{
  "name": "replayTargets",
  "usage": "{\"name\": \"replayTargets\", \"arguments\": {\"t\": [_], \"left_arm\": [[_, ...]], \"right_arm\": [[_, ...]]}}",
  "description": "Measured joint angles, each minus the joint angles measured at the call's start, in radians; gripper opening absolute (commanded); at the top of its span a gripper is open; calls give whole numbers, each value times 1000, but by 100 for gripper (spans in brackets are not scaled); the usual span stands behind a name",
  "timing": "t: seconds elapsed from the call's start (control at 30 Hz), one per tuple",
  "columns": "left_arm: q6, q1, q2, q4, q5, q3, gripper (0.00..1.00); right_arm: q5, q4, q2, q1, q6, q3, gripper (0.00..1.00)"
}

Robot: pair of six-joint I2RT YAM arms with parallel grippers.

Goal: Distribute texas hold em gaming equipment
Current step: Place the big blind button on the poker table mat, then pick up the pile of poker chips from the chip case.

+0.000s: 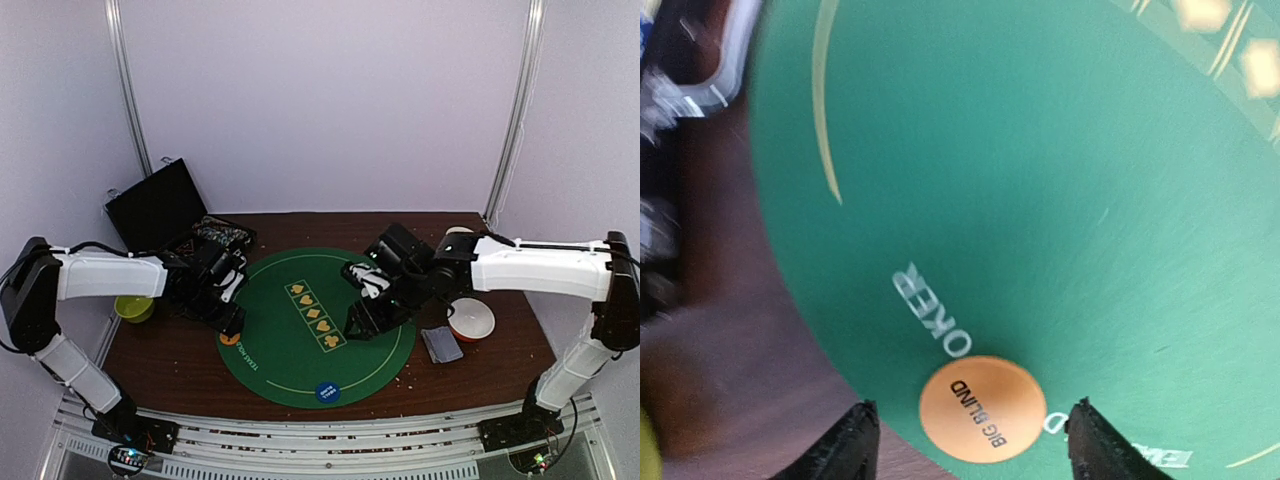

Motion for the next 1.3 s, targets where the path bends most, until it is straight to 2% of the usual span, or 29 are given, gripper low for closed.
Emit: {"name": "replayTargets", "arguments": {"t": [0.13, 0.2, 0.33, 0.5, 0.63, 0.77, 0.9, 1.0, 1.2, 1.23, 1.3], "left_arm": [[39, 1, -99, 6, -10, 59, 79], [64, 1, -143, 24, -14, 106, 82], [101, 1, -179, 64, -16, 160, 90], [129, 63, -183, 41, 26, 235, 97], [144, 212, -166, 11, 53, 359, 98], [157, 364, -93, -22, 79, 447, 96], [187, 466, 29, -90, 13, 458, 82], [227, 477, 154, -155, -39, 492, 82], [347, 465, 247, -208, 13, 507, 85], [368, 463, 259, -209, 14, 520, 83], [389, 461, 289, -208, 8, 547, 72]], "right_arm": [[153, -112, -151, -44, 16, 22, 85], [243, -190, -229, -95, 45, 26, 90], [362, -311, -283, -151, 104, 26, 98], [421, -405, -239, -150, 132, 93, 100], [461, -401, -207, -150, 103, 197, 100], [472, -364, -182, -153, 18, 237, 100], [470, -341, -133, -169, -79, 234, 100], [453, -320, -113, -206, -143, 215, 100], [401, -284, -115, -291, -209, 154, 100], [387, -278, -114, -305, -217, 145, 100], [369, -272, -113, -323, -231, 140, 100]]}}
